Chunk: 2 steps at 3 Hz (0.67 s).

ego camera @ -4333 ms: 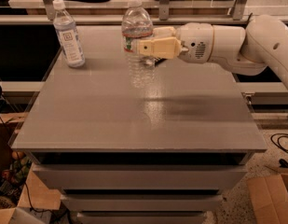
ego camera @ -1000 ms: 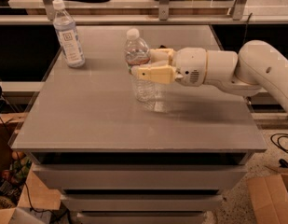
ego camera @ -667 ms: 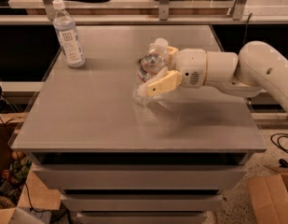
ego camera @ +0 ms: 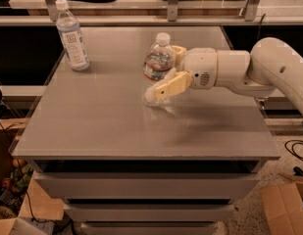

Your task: Place water bottle upright

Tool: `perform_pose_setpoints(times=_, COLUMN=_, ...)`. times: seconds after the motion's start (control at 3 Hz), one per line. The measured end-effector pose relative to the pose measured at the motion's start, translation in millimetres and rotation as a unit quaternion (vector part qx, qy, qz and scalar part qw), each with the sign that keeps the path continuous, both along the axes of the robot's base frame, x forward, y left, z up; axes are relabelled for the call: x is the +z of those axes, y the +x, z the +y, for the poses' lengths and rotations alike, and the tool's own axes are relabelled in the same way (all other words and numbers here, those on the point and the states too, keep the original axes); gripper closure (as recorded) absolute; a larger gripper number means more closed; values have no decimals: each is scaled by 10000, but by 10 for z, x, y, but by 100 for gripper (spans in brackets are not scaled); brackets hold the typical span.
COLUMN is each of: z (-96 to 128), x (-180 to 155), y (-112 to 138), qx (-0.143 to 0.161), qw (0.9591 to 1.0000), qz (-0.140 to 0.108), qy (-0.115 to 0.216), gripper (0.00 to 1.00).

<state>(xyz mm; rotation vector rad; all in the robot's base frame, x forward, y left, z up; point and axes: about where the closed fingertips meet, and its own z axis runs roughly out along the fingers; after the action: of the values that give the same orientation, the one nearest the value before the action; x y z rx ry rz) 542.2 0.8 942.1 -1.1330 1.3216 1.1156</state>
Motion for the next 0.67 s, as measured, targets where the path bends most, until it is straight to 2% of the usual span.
perform_pose_setpoints(times=0.67, z=102, x=80, y=31, qx=240, qw=9994, qz=-127, qy=-195, gripper=0)
